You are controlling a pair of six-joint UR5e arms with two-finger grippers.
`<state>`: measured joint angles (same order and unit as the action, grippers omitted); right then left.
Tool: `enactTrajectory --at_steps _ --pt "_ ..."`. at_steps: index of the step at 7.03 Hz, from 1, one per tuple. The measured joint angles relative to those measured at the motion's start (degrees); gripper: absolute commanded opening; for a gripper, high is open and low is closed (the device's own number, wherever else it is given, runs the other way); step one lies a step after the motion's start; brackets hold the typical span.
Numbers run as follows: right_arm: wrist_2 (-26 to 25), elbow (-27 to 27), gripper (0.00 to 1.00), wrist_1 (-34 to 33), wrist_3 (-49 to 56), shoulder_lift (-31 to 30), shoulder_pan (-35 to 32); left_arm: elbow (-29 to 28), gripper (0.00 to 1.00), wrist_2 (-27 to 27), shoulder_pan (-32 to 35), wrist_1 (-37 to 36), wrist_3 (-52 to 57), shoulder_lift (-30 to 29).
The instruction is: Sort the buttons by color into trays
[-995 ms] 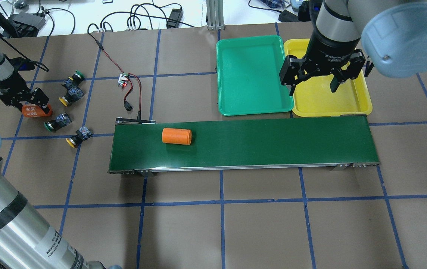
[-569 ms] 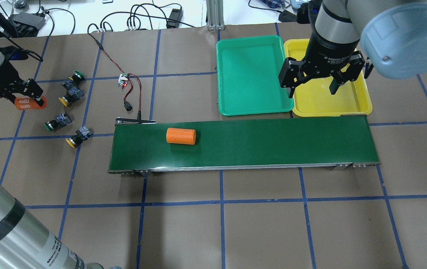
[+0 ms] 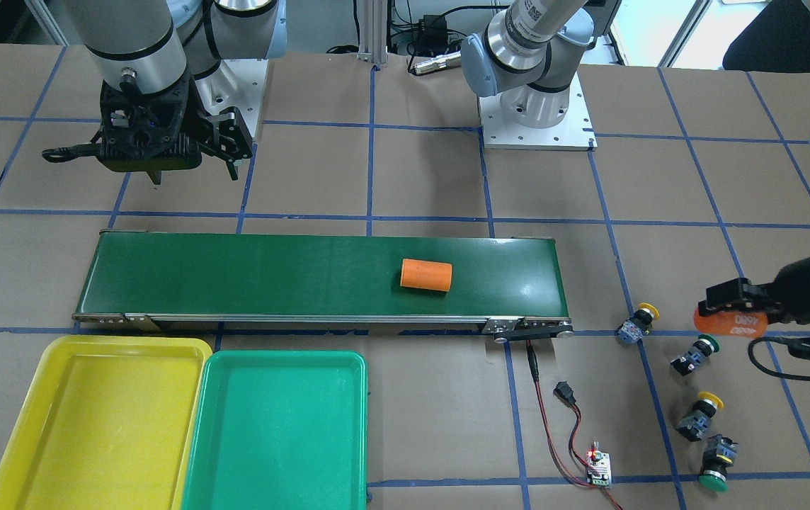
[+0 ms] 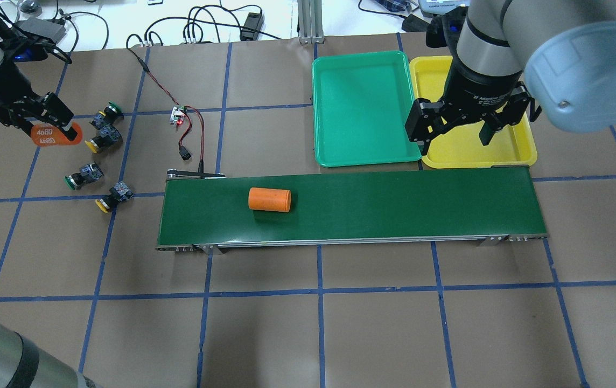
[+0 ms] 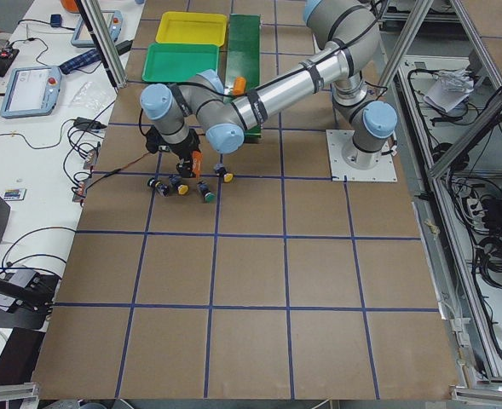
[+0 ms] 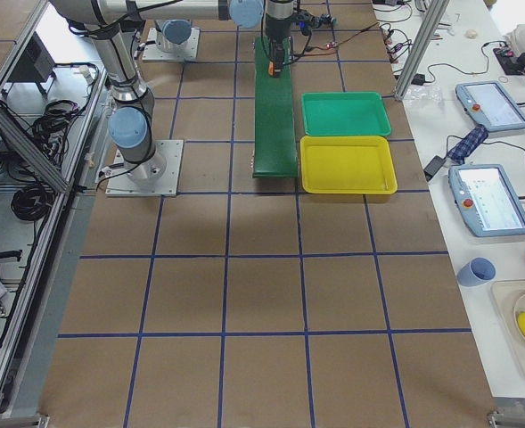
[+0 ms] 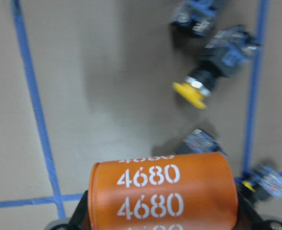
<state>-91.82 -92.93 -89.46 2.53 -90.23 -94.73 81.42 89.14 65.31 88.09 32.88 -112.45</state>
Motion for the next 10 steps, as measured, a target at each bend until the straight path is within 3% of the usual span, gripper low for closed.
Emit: enactTrajectory --at_steps 2,4,6,8,10 --pt "0.2 -0.69 1.0 2.92 -0.13 -1.54 -0.4 9.59 0.0 -1.96 5.22 -2.06 -3.88 5.5" --pt "2.69 -0.77 1.0 7.33 -0.4 -3.72 -1.23 18.81 0.0 -2.32 11.69 -10.14 -10.29 8.53" --pt "4.45 -1.09 1.0 7.67 0.27 -3.45 -1.25 26.52 0.0 -2.21 16.04 -18.22 -14.36 10.14" --pt "4.35 -2.17 1.0 5.65 2.52 -2.81 -1.19 29.23 0.96 -2.18 17.09 -20.61 -15.1 11.65" --pt "3.36 -3.14 1.0 3.88 7.15 -2.32 -1.07 29.62 1.0 -2.31 17.3 -20.7 -15.14 12.14"
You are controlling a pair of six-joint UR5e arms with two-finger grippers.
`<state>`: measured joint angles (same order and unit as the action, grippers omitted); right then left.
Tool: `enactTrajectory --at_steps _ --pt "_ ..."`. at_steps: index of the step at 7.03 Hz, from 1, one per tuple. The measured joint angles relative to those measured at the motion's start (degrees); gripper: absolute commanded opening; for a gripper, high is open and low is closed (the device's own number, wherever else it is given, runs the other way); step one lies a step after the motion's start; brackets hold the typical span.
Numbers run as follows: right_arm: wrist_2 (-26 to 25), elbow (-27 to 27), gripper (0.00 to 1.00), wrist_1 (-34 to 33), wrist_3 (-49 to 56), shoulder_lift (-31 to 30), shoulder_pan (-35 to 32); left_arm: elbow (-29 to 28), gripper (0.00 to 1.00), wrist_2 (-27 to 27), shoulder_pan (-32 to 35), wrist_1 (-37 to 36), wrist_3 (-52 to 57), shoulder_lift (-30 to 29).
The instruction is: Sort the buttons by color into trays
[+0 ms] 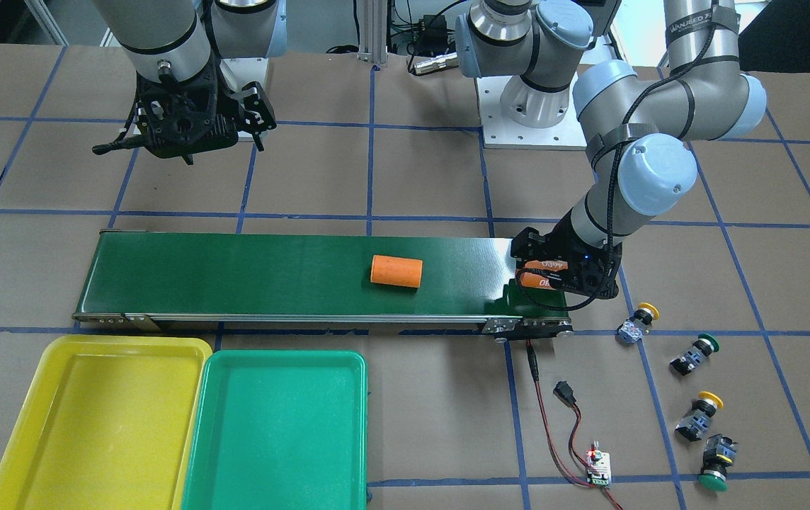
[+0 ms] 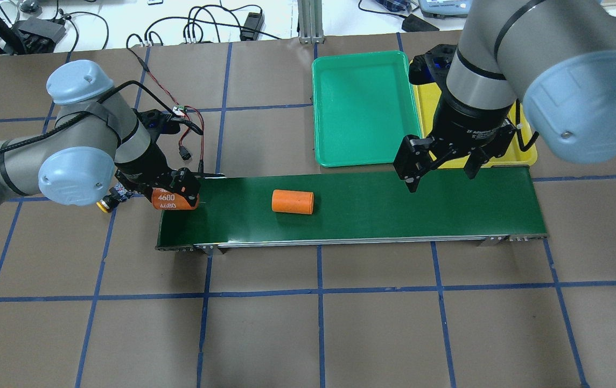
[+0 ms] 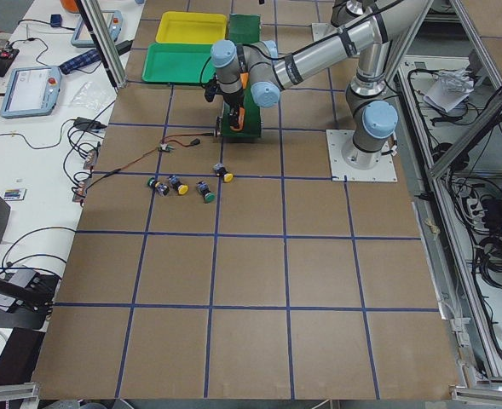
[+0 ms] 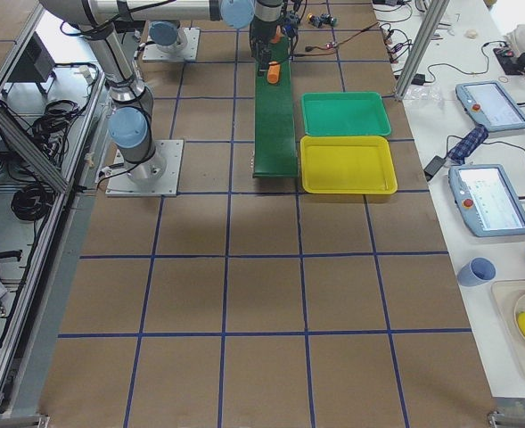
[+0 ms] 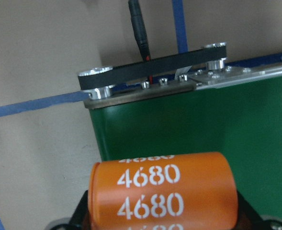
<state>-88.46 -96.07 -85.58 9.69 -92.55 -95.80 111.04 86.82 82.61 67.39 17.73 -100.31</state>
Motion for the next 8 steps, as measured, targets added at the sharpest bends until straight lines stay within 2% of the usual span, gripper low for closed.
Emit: enactTrajectory --at_steps 2,4,6,8 --pt "-4.57 -3.59 0.94 -3.89 11.76 -0.15 0.2 -0.16 1.0 0.03 0.07 0.42 -0.06 0.9" --pt "-6.95 -9.02 0.91 -12.3 26.27 -1.3 0.57 -1.7 1.0 0.45 -0.33 1.07 -0.03 2.77" --pt "-4.9 -12.47 0.88 -20.02 41.95 -2.52 1.64 -7.5 1.0 0.89 -3.84 2.06 0.78 2.33" --pt "-1.58 -15.48 0.89 -24.48 58.1 -3.6 6.24 -15.78 1.0 2.13 -8.18 2.59 6.42 -2.39"
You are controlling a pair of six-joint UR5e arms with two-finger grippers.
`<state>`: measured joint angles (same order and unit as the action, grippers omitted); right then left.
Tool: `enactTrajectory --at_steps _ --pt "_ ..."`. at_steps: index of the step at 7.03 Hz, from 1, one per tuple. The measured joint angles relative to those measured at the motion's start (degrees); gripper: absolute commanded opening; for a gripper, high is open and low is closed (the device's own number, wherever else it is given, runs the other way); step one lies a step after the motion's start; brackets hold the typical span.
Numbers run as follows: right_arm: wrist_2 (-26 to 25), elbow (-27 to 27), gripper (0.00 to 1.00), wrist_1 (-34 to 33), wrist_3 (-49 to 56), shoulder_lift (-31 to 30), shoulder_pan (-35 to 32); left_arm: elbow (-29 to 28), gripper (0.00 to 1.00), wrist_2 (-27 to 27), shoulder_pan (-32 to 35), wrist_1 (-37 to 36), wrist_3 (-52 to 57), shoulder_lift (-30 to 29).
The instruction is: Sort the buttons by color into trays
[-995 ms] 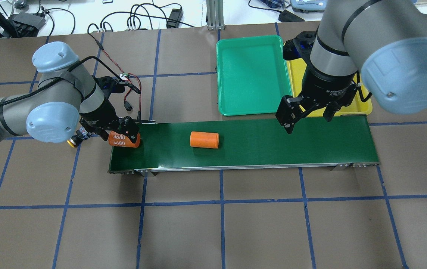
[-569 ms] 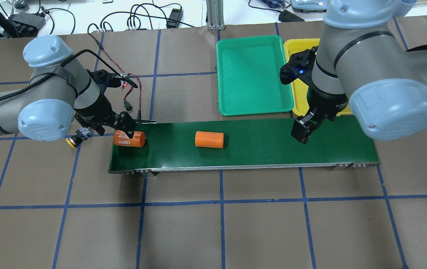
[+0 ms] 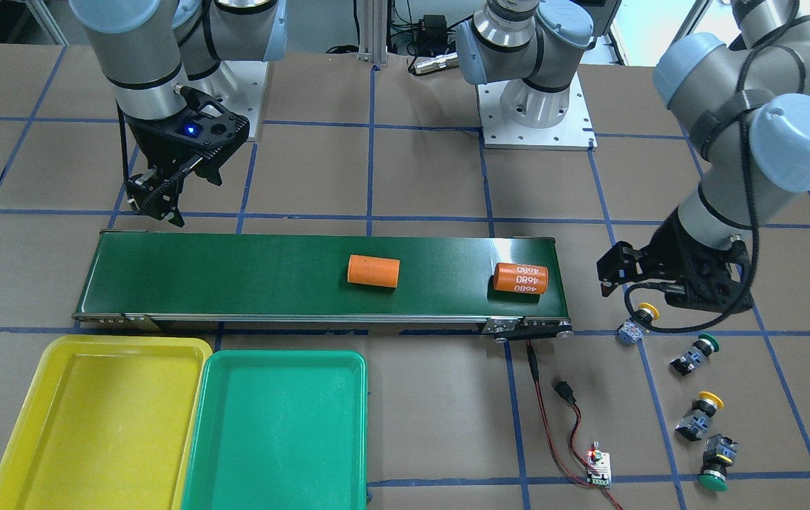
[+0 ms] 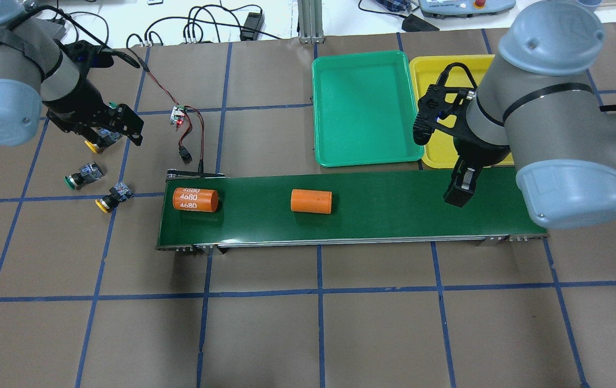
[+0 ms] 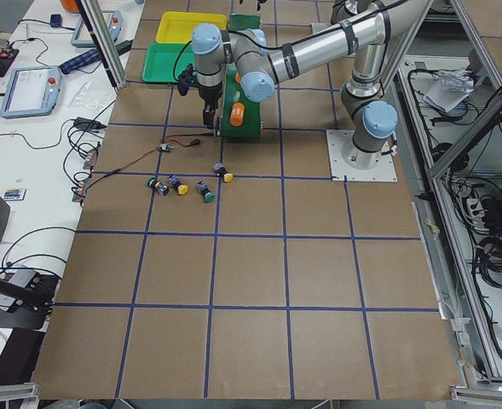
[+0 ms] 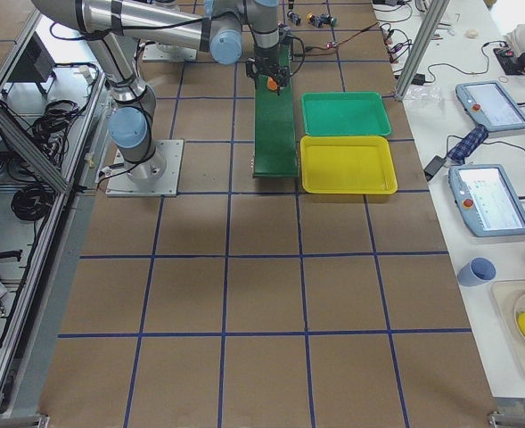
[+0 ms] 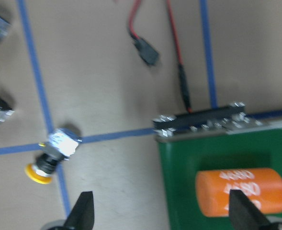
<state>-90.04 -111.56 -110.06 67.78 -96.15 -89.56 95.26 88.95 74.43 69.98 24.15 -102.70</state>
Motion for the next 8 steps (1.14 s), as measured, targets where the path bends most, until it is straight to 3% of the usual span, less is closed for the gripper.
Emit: enactTrajectory --at_steps 1,2,3,6,8 --pt "3.12 -1.87 0.89 -0.86 6.52 -1.23 3.77 -2.8 1.0 1.57 -1.97 -0.12 6.28 -2.83" --pt "5.25 -3.29 0.98 -1.28 14.29 -1.94 7.94 -3.47 1.0 2.5 -4.41 -0.34 12.95 -5.16" --pt "6.62 -3.96 1.0 -1.36 21.38 -2.26 11.28 -2.54 1.0 2.86 -6.45 -0.51 19.76 -6.89" --pt "7.29 -4.47 1.0 -0.64 25.65 -2.24 13.77 4.7 1.0 2.92 -7.7 -3.86 28.07 -8.93" --pt "7.09 -4.71 1.0 -0.51 26.25 0.15 13.77 10.73 1.0 3.21 -7.58 -11.13 31.18 -9.35"
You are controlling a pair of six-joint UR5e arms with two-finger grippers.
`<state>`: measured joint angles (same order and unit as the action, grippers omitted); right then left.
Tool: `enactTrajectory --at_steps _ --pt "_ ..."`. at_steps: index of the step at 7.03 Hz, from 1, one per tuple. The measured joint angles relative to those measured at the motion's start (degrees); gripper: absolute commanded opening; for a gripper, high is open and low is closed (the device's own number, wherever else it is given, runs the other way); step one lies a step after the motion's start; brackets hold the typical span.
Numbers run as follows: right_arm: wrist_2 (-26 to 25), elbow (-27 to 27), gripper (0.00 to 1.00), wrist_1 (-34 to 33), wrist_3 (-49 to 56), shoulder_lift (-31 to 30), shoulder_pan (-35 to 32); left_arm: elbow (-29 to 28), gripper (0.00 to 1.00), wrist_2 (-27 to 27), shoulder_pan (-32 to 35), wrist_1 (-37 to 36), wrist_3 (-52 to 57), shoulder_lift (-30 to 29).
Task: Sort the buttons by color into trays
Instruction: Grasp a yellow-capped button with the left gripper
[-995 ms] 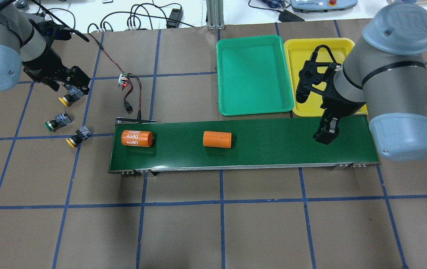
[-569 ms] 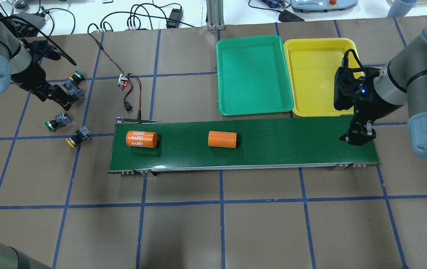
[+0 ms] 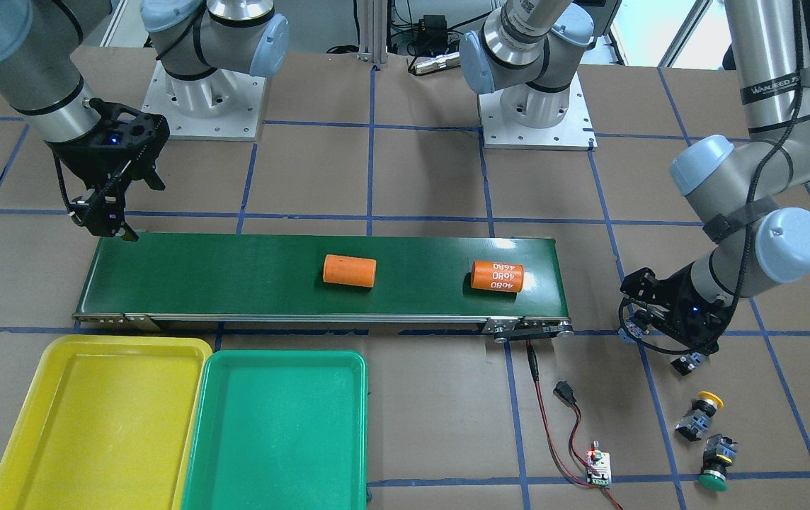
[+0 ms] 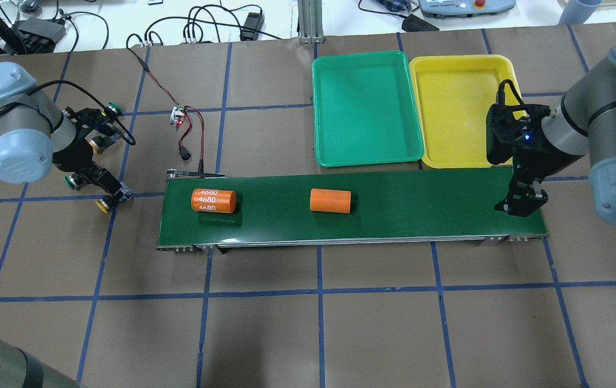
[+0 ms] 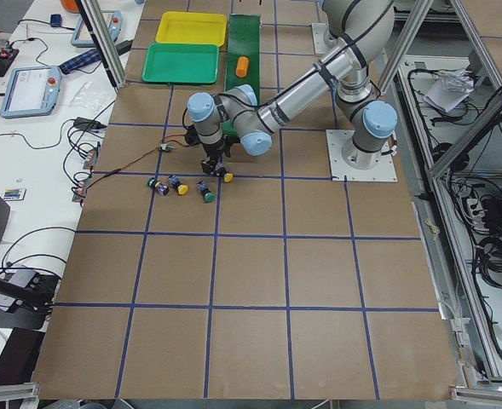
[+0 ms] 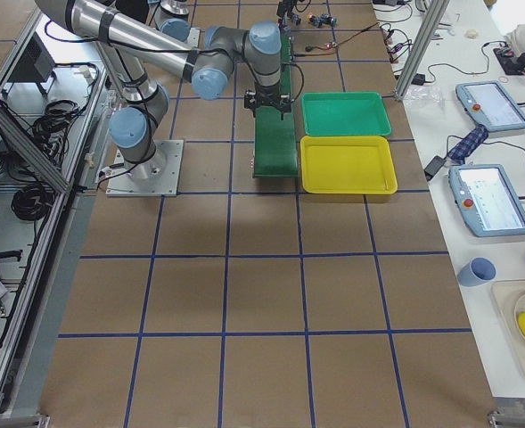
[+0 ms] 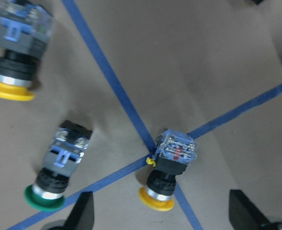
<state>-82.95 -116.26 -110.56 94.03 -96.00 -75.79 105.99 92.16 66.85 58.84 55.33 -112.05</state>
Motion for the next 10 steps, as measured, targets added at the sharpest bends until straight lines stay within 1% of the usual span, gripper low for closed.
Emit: enactTrajectory --at_steps 1,2,3,5,7,8,9,10 --pt "-0.23 -0.06 1.0 0.03 0.22 1.44 -0.17 1.69 0.92 0.08 0.03 -2.43 0.47 -0.52" --pt "-0.52 -0.3 1.0 0.06 0.34 2.3 -0.69 2.38 0.15 0.09 0.03 -3.95 0.61 -1.25" --pt "-1.18 -0.98 1.0 0.06 0.65 2.92 -1.66 2.58 0.0 0.1 0.03 -4.93 0.64 -2.0" --pt "-2.83 -1.97 1.0 -0.52 5.19 6.05 -3.88 2.25 0.0 0.14 0.09 -5.72 0.66 -2.84" --pt "-2.89 -1.48 1.0 -1.41 7.99 8.63 -4.9 1.17 0.0 0.07 0.5 -5.45 0.38 -2.1" --pt "-2.8 -1.33 1.0 -2.32 8.1 9.47 -5.02 -0.13 0.0 -0.02 0.94 -3.43 -1.58 -0.21" --pt "-2.74 -1.32 1.0 -3.95 6.88 10.41 -5.04 -1.87 0.0 -0.59 1.66 0.03 -6.3 2.0" --pt "-2.18 -1.35 1.0 -5.78 2.86 11.15 -5.21 -3.14 0.0 -1.61 3.33 3.57 -13.63 4.34"
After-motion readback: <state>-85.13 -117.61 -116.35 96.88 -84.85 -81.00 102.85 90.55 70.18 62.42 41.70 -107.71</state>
